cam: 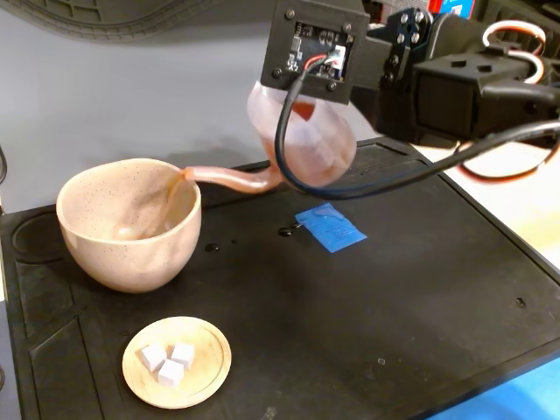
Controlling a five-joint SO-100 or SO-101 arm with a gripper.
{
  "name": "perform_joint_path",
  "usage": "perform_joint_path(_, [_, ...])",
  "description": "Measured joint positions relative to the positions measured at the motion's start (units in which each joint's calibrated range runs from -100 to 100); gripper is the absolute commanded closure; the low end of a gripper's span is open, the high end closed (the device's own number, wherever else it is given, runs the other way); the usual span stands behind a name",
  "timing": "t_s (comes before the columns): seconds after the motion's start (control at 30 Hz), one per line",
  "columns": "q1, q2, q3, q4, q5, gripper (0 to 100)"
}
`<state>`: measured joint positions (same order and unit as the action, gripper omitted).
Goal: Pick up a kettle and pour liquid into a cup.
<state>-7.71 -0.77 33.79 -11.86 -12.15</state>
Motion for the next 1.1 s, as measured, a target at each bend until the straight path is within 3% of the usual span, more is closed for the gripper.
perform_joint_path(0.13, [0.0, 0.2, -3.6, 0.2, 2.7, 99])
perform_joint_path(1.1, [0.0, 0.2, -3.6, 0.2, 2.9, 99])
